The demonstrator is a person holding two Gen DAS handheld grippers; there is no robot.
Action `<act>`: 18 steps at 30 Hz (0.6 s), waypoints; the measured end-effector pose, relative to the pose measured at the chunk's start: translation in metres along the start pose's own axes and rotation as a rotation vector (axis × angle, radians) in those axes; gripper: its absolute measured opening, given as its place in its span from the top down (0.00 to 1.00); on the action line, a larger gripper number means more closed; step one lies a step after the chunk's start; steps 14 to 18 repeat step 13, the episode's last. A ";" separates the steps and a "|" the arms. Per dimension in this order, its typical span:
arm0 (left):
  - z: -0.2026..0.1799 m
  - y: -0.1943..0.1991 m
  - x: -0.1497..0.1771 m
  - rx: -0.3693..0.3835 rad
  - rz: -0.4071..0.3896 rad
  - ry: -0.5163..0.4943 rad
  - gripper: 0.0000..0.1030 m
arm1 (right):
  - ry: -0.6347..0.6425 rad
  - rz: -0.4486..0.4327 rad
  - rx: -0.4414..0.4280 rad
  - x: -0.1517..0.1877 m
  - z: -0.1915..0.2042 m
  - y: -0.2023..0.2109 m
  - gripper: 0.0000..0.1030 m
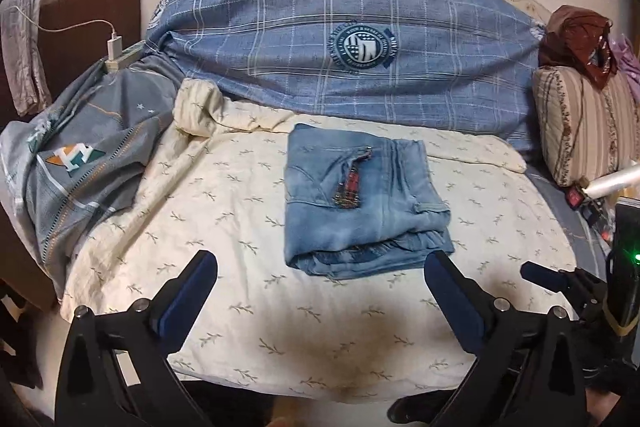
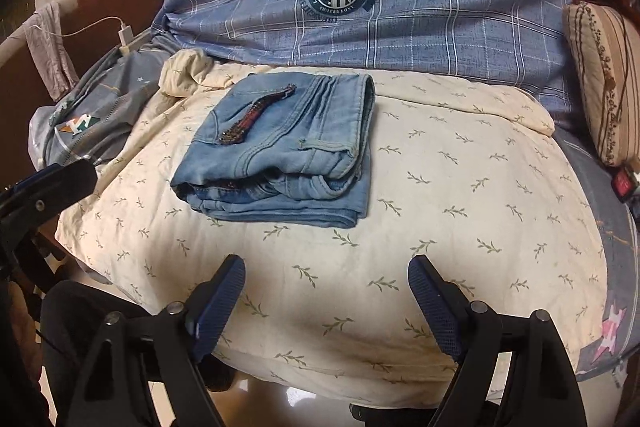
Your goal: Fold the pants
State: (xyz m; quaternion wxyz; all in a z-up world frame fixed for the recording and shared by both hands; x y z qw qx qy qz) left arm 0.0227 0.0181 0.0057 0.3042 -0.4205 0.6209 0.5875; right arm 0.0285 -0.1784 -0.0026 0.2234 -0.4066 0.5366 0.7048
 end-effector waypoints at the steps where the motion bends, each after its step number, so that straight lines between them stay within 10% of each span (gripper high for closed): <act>1: 0.000 -0.002 -0.001 0.000 0.007 -0.001 0.00 | 0.002 0.003 -0.004 -0.001 0.001 -0.002 0.16; 18: -0.008 -0.027 -0.011 0.016 0.003 -0.052 0.00 | 0.010 0.022 0.004 -0.006 0.002 -0.020 0.16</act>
Point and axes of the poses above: each gripper's, at about its wrist camera, not at the fingertips, and y roughly against the way its jaws point, z to its left, x to its underside, the point moved 8 cm from there along -y, roughly the way its jaws point, and after that the axes turned 14 degrees about -z, right-handed, at the moved point
